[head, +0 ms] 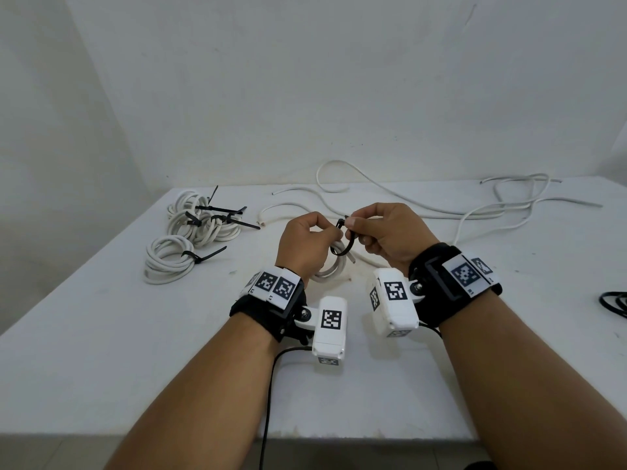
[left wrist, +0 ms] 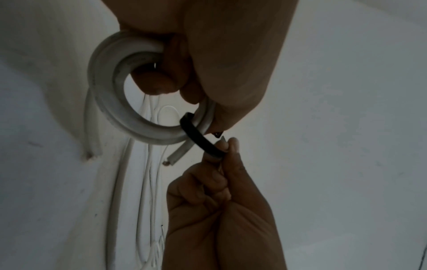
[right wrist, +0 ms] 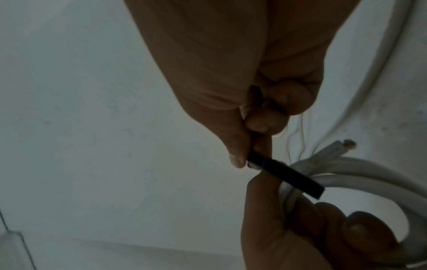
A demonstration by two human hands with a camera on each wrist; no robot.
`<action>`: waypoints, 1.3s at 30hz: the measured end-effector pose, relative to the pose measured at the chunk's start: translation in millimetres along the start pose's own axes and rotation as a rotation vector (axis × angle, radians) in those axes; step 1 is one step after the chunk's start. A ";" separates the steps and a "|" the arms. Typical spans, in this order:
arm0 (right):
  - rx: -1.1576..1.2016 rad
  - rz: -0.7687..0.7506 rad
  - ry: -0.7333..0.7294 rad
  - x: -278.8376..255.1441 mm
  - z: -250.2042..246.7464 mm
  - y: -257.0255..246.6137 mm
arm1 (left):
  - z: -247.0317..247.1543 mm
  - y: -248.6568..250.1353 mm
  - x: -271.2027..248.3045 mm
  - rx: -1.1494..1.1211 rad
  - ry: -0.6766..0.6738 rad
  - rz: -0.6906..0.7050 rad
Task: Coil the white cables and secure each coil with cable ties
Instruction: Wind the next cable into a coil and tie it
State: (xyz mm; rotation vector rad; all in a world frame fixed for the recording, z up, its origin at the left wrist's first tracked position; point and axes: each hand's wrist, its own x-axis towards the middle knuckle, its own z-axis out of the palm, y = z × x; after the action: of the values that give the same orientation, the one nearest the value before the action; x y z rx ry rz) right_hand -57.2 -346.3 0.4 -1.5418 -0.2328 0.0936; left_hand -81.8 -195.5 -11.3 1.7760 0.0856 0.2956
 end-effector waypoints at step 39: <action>0.011 0.071 0.016 -6.4 3.5 -1.7 | -8.0 2.5 -0.8 0.127 -0.005 0.228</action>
State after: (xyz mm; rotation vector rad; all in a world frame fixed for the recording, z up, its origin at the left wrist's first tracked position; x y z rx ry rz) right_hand -64.3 -344.2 1.6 -1.5400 -0.1645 0.1380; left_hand -84.8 -188.6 -7.4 1.9155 -0.1048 0.4591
